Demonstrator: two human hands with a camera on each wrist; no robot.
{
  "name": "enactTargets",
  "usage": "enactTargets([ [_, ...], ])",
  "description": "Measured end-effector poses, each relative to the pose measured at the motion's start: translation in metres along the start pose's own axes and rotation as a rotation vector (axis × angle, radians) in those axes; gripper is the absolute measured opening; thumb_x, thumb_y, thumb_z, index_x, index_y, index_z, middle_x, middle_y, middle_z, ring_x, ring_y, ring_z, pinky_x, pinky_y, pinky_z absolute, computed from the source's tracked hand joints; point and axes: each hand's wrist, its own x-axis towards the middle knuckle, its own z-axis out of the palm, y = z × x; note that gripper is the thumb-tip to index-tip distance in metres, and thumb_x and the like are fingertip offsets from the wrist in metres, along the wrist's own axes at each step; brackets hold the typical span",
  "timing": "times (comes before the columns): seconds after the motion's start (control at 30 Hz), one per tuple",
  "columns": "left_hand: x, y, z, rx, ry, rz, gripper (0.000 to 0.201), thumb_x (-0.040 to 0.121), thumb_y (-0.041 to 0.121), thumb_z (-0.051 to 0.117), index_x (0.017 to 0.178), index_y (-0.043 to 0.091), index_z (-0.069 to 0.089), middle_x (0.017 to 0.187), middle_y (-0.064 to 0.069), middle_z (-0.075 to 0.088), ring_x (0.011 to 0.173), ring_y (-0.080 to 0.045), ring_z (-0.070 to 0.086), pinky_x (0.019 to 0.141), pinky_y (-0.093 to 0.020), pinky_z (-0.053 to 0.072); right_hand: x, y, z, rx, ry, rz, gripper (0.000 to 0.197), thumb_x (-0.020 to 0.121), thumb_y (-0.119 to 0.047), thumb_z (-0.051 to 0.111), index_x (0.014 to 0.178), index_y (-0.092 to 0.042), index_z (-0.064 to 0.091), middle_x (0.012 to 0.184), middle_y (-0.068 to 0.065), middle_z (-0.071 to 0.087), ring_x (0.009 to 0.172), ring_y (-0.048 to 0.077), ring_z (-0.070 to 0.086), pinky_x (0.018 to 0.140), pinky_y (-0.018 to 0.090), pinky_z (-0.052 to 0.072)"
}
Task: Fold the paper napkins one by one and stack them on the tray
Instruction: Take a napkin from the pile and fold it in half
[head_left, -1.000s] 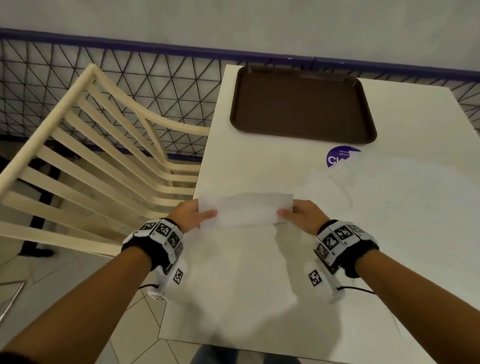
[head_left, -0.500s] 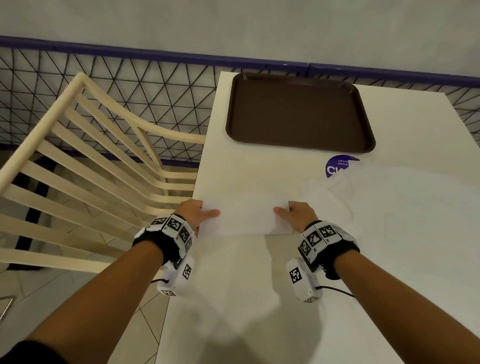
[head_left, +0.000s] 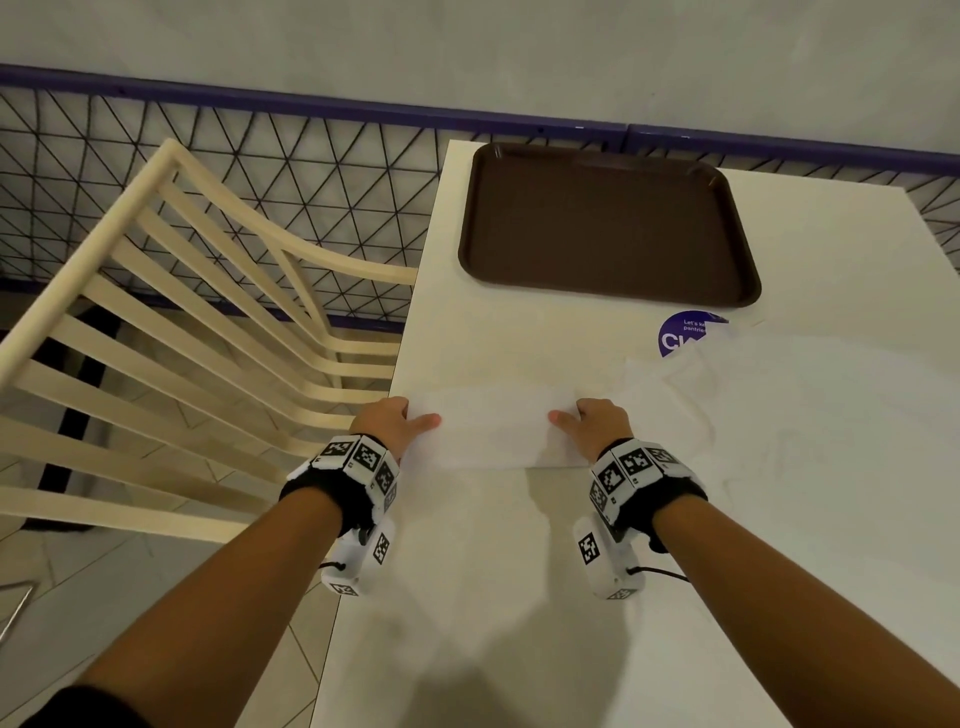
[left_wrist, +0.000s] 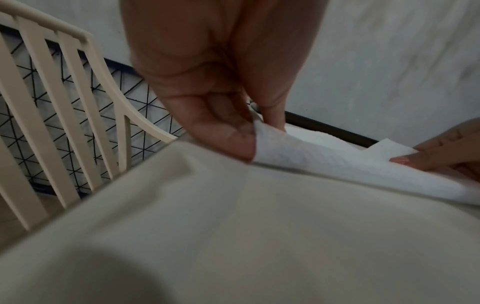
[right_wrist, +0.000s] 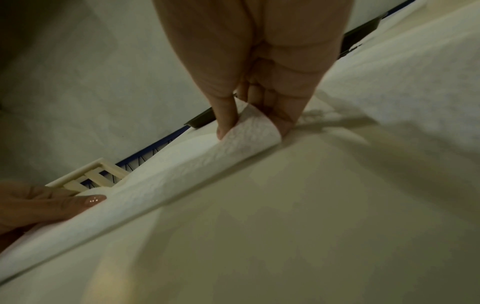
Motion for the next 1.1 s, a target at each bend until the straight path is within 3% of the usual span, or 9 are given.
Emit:
enactTargets([
  [0.13, -0.001, -0.001, 0.002, 0.055, 0.045, 0.003, 0.047, 0.092, 0.049, 0.045, 0.064, 0.015, 0.028, 0.064, -0.003, 0.043, 0.071, -0.025, 0.051, 0.068, -0.03, 0.04, 0.003, -0.002, 0.001, -0.021, -0.003, 0.014, 0.049, 0.096, -0.036, 0.045, 0.056, -0.012, 0.028, 0.061, -0.001, 0.032, 0.083, 0.02, 0.04, 0.069, 0.025, 0.026],
  [0.3, -0.003, 0.0, 0.005, 0.098, 0.093, -0.016, 0.046, 0.093, 0.049, 0.041, 0.065, 0.016, 0.026, 0.066, -0.005, 0.045, 0.055, -0.02, 0.042, 0.065, -0.029, 0.035, 0.004, -0.004, 0.002, -0.035, 0.003, 0.032, 0.05, 0.096, -0.035, 0.046, 0.056, -0.013, 0.027, 0.061, -0.002, 0.03, 0.084, 0.019, 0.039, 0.05, 0.025, 0.024],
  [0.43, -0.009, 0.008, 0.005, 0.072, 0.172, -0.008, 0.035, 0.092, 0.04, 0.051, 0.103, 0.007, 0.046, 0.108, -0.016, 0.058, 0.094, -0.03, 0.055, 0.078, -0.034, 0.041, 0.004, -0.006, 0.003, -0.004, 0.0, 0.056, 0.049, 0.095, -0.034, 0.048, 0.056, -0.013, 0.028, 0.06, -0.001, 0.031, 0.084, 0.02, 0.04, 0.047, 0.017, 0.021],
  [0.5, -0.017, 0.016, 0.005, 0.078, 0.238, 0.019, 0.045, 0.09, 0.033, 0.057, 0.123, 0.009, 0.038, 0.123, -0.012, 0.05, 0.107, -0.03, 0.055, 0.084, -0.038, 0.044, 0.004, -0.007, 0.003, -0.001, 0.003, 0.059, 0.048, 0.095, -0.034, 0.048, 0.056, -0.013, 0.028, 0.061, -0.001, 0.033, 0.084, 0.02, 0.04, 0.047, 0.017, 0.021],
  [0.6, -0.024, 0.027, 0.007, 0.501, 0.417, 0.241, 0.055, 0.087, 0.021, 0.061, 0.133, 0.023, 0.032, 0.127, -0.006, 0.038, 0.106, -0.024, 0.051, 0.083, -0.033, 0.046, 0.002, -0.008, 0.003, -0.013, 0.004, 0.064, 0.048, 0.095, -0.034, 0.048, 0.056, -0.013, 0.028, 0.077, 0.007, 0.046, 0.085, 0.021, 0.041, 0.062, 0.025, 0.031],
  [0.7, -0.024, 0.034, 0.016, 0.803, 0.331, 0.465, 0.049, 0.089, 0.004, 0.049, 0.133, 0.024, 0.039, 0.132, -0.002, 0.038, 0.114, -0.024, 0.044, 0.091, -0.033, 0.04, -0.002, -0.011, 0.001, -0.027, 0.006, 0.058, 0.048, 0.095, -0.035, 0.048, 0.057, -0.014, 0.028, 0.098, 0.016, 0.054, 0.1, 0.029, 0.053, 0.072, 0.027, 0.031],
  [0.83, -0.031, 0.038, 0.026, 0.636, 0.244, 0.36, 0.039, 0.098, 0.036, 0.037, 0.13, 0.016, 0.045, 0.13, -0.001, 0.045, 0.116, -0.023, 0.046, 0.089, -0.033, 0.041, -0.006, -0.013, -0.001, -0.026, 0.012, 0.033, 0.049, 0.095, -0.035, 0.047, 0.056, -0.015, 0.025, 0.114, 0.02, 0.059, 0.115, 0.03, 0.053, 0.085, 0.032, 0.041],
  [1.0, -0.041, 0.036, 0.041, 0.602, 0.219, 0.269, 0.06, 0.089, 0.057, 0.042, 0.132, 0.015, 0.037, 0.134, 0.0, 0.033, 0.118, -0.024, 0.037, 0.081, -0.032, 0.043, -0.004, -0.01, -0.001, 0.02, 0.003, 0.054, 0.05, 0.095, -0.036, 0.048, 0.056, -0.013, 0.028, 0.068, 0.003, 0.042, 0.089, 0.027, 0.048, 0.062, 0.025, 0.034],
  [1.1, -0.043, 0.032, 0.046, 0.61, 0.248, 0.268, 0.063, 0.089, 0.059, 0.04, 0.134, 0.015, 0.035, 0.135, 0.001, 0.032, 0.119, -0.023, 0.036, 0.078, -0.031, 0.042, -0.01, -0.008, -0.002, 0.139, 0.039, 0.006, 0.032, 0.093, -0.031, 0.053, 0.075, -0.005, 0.049, 0.079, 0.005, 0.052, 0.094, 0.027, 0.049, 0.061, 0.022, 0.039],
])
